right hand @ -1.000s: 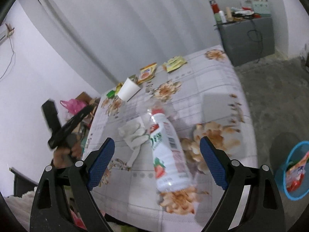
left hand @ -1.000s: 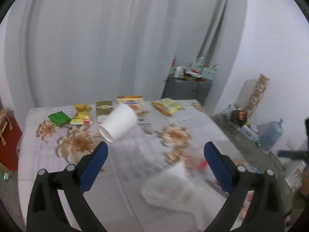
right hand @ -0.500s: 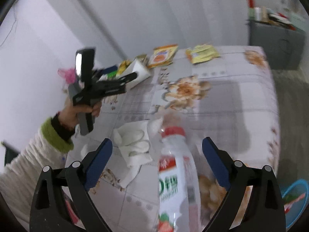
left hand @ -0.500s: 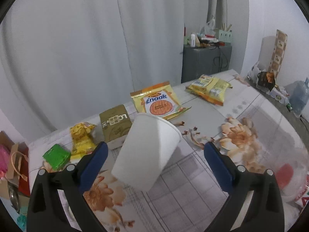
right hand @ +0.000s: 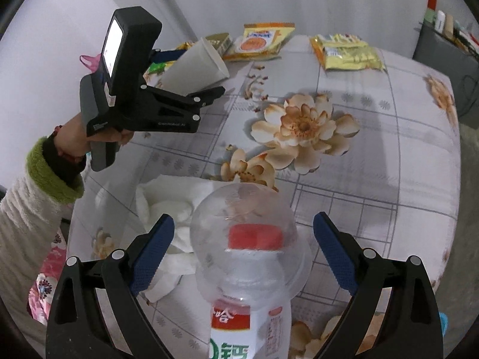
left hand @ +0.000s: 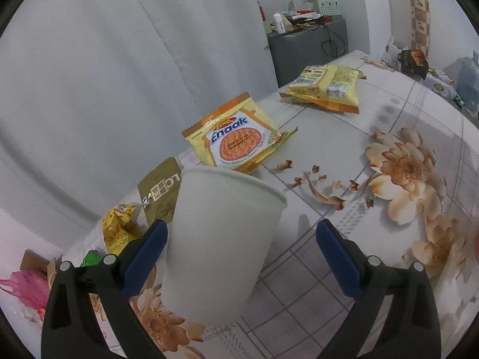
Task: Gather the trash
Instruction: 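Grasp the white paper cup with the left tool while the right tool grasps the clear plastic lid, then carry the paper cup and plastic lid over the blue wastebasket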
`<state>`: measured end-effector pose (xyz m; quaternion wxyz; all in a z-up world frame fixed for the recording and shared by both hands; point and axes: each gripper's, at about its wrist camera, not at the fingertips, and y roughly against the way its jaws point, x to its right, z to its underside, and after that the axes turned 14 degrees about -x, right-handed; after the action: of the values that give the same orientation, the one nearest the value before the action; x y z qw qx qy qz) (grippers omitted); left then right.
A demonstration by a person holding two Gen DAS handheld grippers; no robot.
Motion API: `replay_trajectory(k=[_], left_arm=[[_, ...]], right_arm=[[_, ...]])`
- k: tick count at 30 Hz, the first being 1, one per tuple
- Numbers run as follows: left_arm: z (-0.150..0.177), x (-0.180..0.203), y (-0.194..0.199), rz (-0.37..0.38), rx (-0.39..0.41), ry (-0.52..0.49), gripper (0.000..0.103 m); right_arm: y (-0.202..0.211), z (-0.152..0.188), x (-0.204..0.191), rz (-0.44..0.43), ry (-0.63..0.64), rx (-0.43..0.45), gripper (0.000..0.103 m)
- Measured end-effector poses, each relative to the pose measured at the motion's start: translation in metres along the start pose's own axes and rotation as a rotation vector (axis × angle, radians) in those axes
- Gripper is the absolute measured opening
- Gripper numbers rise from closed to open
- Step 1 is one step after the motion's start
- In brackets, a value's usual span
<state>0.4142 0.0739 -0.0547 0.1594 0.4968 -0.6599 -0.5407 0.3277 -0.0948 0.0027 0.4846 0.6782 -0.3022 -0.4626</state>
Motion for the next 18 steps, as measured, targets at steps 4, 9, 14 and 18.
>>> replay_trajectory(k=[4,9,14,18], left_arm=[[-0.005,-0.003,-0.007,0.013,-0.014,0.029,0.091],[-0.005,-0.001,-0.012,-0.008,-0.03,0.021,0.079],[-0.006,0.002,-0.013,-0.029,-0.034,0.012,0.068],[-0.004,0.001,-0.01,-0.009,-0.023,0.025,0.066]], right_arm=[[-0.002,0.001,0.0,-0.008,0.011,-0.016,0.089],[-0.007,-0.001,0.0,-0.001,0.013,-0.032,0.076],[-0.008,-0.001,0.003,-0.012,-0.001,-0.027,0.069],[-0.004,0.002,0.002,-0.022,-0.002,0.001,0.069]])
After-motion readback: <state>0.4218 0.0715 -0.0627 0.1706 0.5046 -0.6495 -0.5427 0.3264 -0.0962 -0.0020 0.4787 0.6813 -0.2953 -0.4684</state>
